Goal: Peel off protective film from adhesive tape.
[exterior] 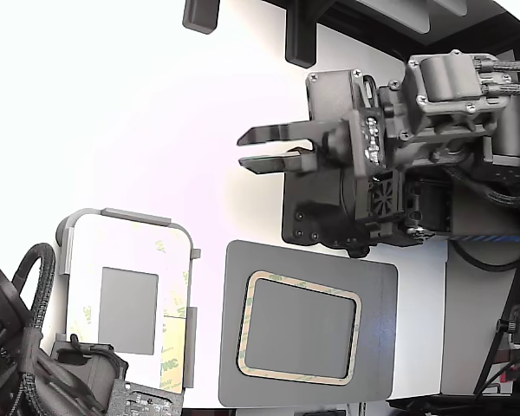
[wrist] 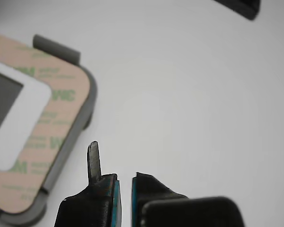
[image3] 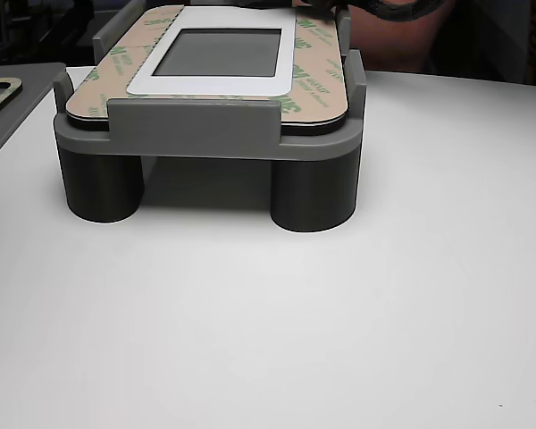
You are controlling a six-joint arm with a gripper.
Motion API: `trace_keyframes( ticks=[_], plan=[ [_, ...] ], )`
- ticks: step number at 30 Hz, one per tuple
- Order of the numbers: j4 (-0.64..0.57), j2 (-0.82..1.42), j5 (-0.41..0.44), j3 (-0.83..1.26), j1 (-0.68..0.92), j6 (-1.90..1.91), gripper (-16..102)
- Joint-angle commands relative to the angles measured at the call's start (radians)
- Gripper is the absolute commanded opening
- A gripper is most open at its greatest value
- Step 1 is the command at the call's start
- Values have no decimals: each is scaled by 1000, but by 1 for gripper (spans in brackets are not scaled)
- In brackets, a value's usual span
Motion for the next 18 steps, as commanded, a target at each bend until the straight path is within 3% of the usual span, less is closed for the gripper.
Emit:
trace_keyframes(
  ticks=[1,11,18],
  plan=[
    [-60,34,-14,25,34,-298,-10],
    [-232,3,12,147,201,-815,-10],
    [-327,-212,12,74,295,-1015,-10]
  ],
)
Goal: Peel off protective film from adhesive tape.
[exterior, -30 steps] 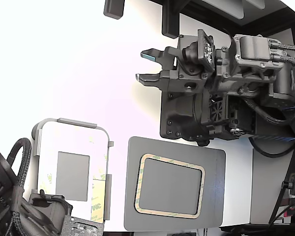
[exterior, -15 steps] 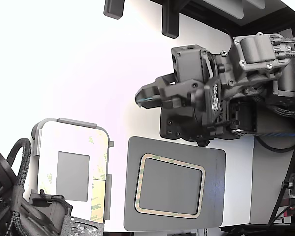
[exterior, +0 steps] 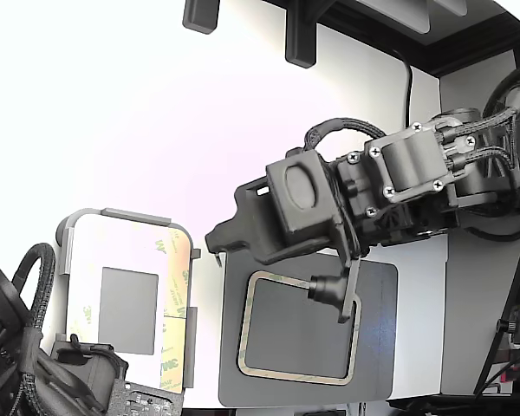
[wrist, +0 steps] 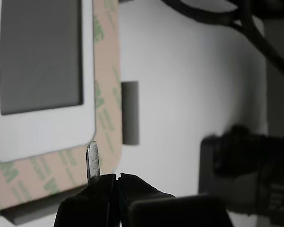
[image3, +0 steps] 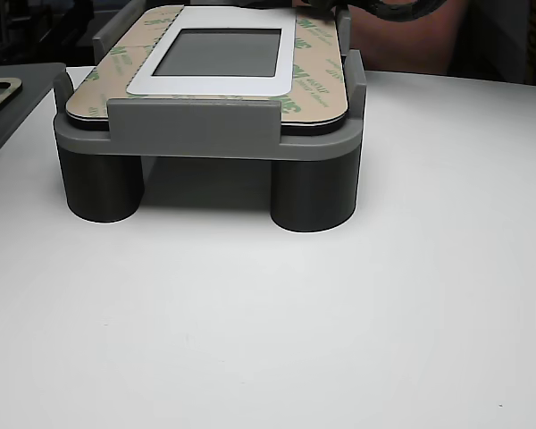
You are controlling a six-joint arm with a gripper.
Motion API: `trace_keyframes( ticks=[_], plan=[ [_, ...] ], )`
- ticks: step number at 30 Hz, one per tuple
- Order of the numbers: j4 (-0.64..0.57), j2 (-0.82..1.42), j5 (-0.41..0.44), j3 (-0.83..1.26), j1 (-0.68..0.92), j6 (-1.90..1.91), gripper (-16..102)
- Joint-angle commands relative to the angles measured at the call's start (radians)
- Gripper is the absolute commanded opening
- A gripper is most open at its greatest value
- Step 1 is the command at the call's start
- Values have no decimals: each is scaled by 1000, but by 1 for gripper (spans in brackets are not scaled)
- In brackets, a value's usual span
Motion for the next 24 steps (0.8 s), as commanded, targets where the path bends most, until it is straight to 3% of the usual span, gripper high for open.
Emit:
trace_keyframes(
  ticks=[1,24],
  plan=[
    [-37,-86,-6,-64,15,-109,-10],
    [-130,-460,74,-245,221,-301,-10]
  ],
)
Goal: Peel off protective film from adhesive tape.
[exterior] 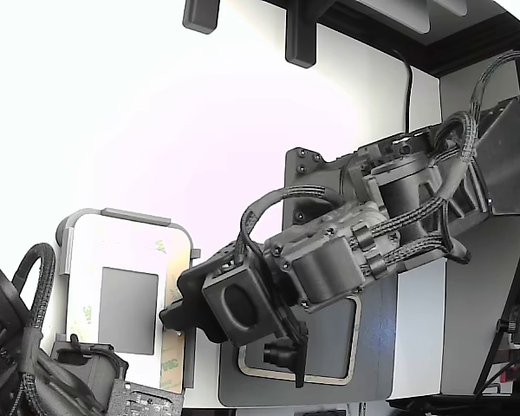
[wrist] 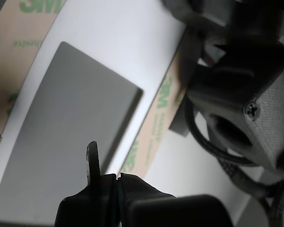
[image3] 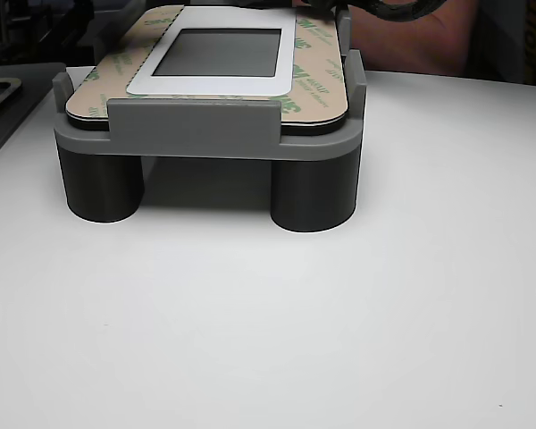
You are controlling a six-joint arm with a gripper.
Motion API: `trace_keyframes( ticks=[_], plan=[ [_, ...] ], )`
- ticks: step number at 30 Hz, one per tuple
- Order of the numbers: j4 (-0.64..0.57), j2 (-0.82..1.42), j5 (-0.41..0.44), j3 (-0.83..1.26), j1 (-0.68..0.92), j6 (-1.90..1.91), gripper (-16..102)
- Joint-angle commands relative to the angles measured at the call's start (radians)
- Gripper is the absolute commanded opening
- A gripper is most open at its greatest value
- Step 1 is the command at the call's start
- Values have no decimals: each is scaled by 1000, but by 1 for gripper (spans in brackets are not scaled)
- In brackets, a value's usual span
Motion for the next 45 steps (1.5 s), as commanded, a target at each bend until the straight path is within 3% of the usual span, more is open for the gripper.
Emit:
trace_keyframes(
  ticks=[1,45],
  plan=[
    [-14,0,2,-38,2,0,-10],
    [-172,-192,25,-94,103,-63,-10]
  ],
)
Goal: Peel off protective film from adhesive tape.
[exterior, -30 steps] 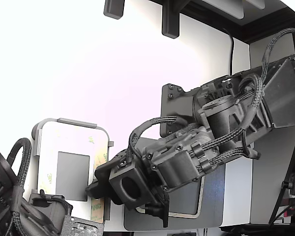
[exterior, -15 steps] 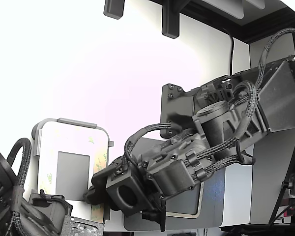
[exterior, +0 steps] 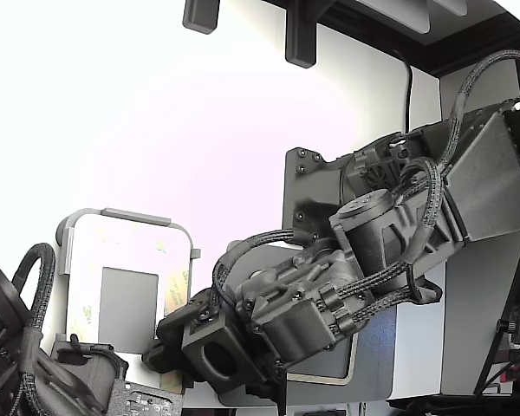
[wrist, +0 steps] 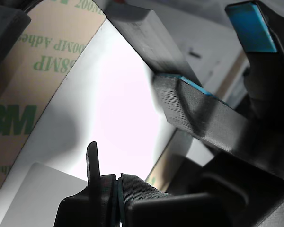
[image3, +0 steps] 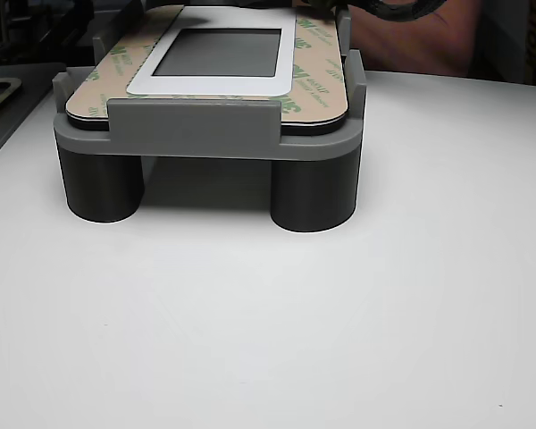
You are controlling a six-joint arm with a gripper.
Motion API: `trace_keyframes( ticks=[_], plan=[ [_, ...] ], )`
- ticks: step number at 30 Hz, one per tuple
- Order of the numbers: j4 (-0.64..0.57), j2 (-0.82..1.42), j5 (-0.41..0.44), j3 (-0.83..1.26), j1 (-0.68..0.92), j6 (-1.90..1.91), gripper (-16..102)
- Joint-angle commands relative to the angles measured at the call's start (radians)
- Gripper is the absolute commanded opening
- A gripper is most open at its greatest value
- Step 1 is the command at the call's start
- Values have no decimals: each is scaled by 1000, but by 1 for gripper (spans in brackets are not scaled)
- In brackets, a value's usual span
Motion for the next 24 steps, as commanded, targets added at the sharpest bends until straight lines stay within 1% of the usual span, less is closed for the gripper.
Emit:
trace_keyframes(
  ticks=[1,24],
  plan=[
    [-11,9,0,-35,-8,-5,-10],
    [-23,-37,0,-41,6,-25,-10]
  ],
)
